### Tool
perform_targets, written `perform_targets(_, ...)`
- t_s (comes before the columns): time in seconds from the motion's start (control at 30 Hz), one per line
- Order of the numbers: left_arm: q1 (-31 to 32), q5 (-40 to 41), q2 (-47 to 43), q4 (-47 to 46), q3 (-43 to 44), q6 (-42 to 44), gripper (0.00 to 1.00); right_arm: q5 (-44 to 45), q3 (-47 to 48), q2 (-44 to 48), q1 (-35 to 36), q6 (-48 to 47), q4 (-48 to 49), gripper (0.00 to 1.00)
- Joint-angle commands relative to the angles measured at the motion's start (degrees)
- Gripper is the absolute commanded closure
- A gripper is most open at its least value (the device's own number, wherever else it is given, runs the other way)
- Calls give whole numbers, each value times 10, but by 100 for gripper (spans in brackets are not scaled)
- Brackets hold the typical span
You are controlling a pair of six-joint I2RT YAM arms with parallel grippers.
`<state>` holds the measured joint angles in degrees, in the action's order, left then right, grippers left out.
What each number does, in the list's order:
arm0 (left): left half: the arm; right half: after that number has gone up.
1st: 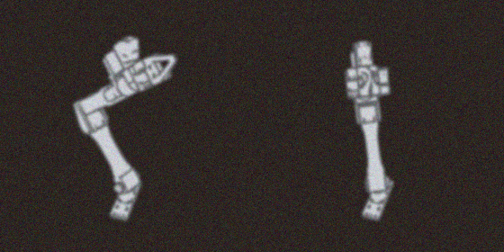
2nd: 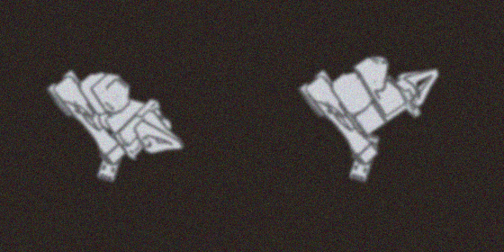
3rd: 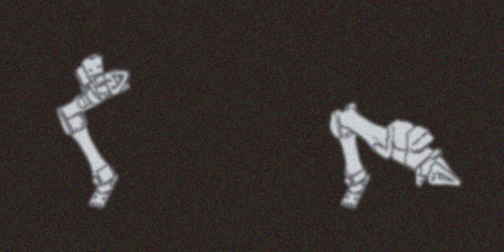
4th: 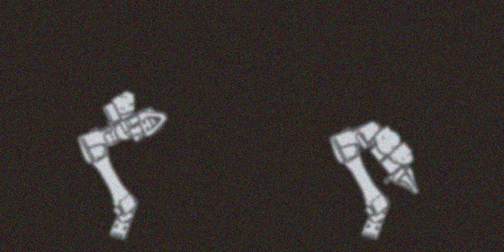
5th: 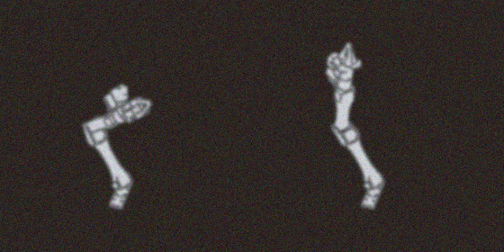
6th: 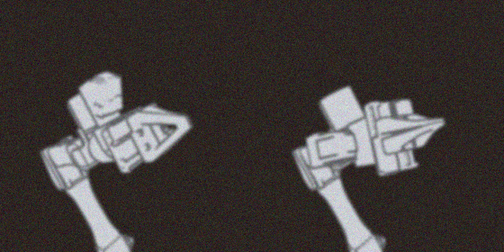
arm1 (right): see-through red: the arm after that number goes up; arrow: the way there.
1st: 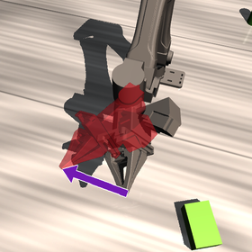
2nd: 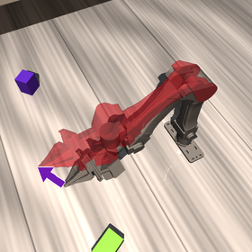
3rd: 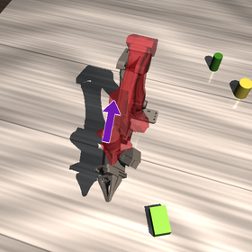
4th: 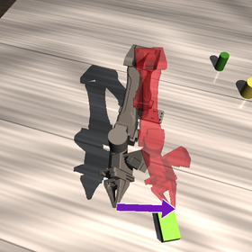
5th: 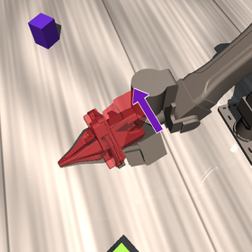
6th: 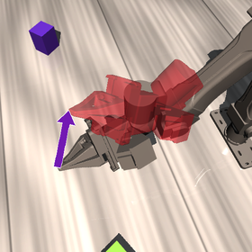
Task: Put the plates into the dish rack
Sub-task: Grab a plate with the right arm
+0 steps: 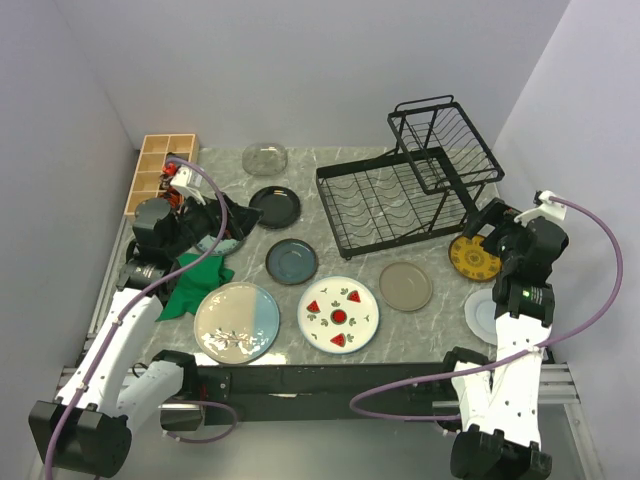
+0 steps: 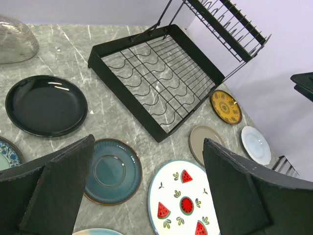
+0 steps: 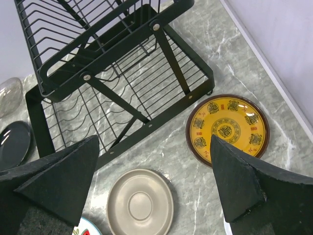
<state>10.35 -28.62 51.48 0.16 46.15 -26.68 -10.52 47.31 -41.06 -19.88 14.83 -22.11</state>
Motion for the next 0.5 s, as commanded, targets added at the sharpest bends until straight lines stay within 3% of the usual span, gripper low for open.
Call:
perform_targets(0.0, 4, -13, -3, -29, 23, -2, 3, 9, 10, 1, -2, 6, 11, 0)
perform_targets(0.33, 6, -13, -3, -29, 23, -1, 3, -4, 4, 4, -2, -8, 16, 0)
perform_targets(0.4, 8, -20, -2, -30, 22, -1, 3, -48, -1, 0, -2, -46, 10, 0)
perform_targets(0.47, 18, -33, 5, -32, 23, 1, 3, -153, -9, 1, -2, -143, -7, 0)
